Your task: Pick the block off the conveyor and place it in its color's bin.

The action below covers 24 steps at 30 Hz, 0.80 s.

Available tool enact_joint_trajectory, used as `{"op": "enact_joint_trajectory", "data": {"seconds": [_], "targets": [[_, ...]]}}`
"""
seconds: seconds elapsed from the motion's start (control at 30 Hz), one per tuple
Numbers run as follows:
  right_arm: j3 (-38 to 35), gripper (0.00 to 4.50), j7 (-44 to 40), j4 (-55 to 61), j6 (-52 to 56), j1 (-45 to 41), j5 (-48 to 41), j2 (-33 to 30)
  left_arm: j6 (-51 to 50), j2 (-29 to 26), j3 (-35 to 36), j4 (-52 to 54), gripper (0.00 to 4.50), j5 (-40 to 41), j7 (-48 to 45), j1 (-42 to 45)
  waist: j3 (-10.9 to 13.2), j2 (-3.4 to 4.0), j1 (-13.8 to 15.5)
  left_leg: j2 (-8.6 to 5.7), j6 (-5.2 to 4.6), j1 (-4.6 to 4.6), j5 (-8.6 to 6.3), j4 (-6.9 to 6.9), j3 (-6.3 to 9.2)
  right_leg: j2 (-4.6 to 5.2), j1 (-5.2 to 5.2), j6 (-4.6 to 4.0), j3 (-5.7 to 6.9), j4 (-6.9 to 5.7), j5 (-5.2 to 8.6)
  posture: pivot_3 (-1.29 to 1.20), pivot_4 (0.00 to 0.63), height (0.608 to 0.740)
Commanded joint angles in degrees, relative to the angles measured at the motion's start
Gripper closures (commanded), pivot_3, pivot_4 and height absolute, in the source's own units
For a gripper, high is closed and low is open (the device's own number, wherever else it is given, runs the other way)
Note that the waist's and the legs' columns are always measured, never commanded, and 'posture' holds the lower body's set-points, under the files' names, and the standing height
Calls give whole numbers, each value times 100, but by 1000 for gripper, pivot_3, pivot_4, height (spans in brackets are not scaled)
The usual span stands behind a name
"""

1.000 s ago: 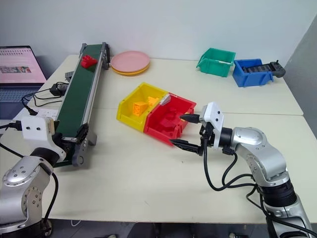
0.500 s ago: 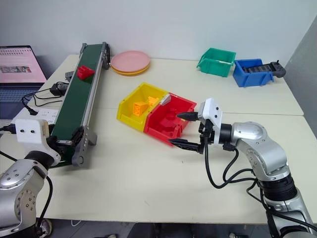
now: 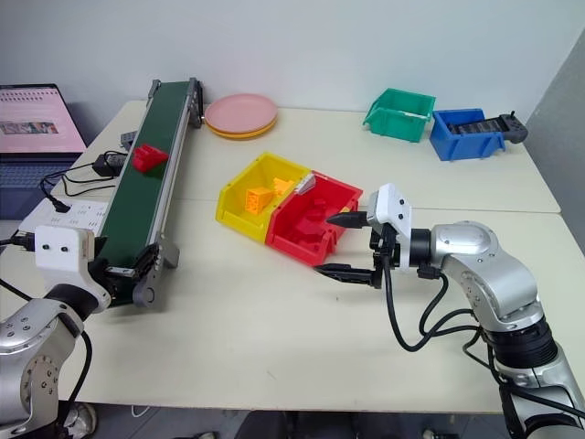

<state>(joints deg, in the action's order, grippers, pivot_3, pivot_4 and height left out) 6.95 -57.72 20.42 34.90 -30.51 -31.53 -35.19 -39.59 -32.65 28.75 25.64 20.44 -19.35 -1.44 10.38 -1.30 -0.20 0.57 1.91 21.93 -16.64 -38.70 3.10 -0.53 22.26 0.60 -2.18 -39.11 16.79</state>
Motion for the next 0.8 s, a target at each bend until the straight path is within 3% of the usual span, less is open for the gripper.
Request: {"op": "enact_joint_trajectory", "data": {"seconds": [0.03, 0.33, 0.8], "targets": [[-230, 0, -135, 278, 56, -192, -419, 39, 82, -118, 36, 147, 20, -1, -24, 62, 0, 0, 0, 0, 0, 0, 0, 0, 0, 0, 0, 0, -1, 0, 0, 0, 150, 740], [-183, 0, -126, 345, 13, -167, -428, -46, 103, -159, 79, 55, 20, 10, -87, 99, 0, 0, 0, 0, 0, 0, 0, 0, 0, 0, 0, 0, 0, 1, 0, 0, 150, 740], [-53, 0, -172, 328, -110, -100, -230, -124, -293, -769, 441, -666, 20, 357, -511, 225, 1, 1, -5, 0, 0, 0, 0, 2, 0, 1, 1, 0, 1, 2, 0, 0, 150, 740]]}}
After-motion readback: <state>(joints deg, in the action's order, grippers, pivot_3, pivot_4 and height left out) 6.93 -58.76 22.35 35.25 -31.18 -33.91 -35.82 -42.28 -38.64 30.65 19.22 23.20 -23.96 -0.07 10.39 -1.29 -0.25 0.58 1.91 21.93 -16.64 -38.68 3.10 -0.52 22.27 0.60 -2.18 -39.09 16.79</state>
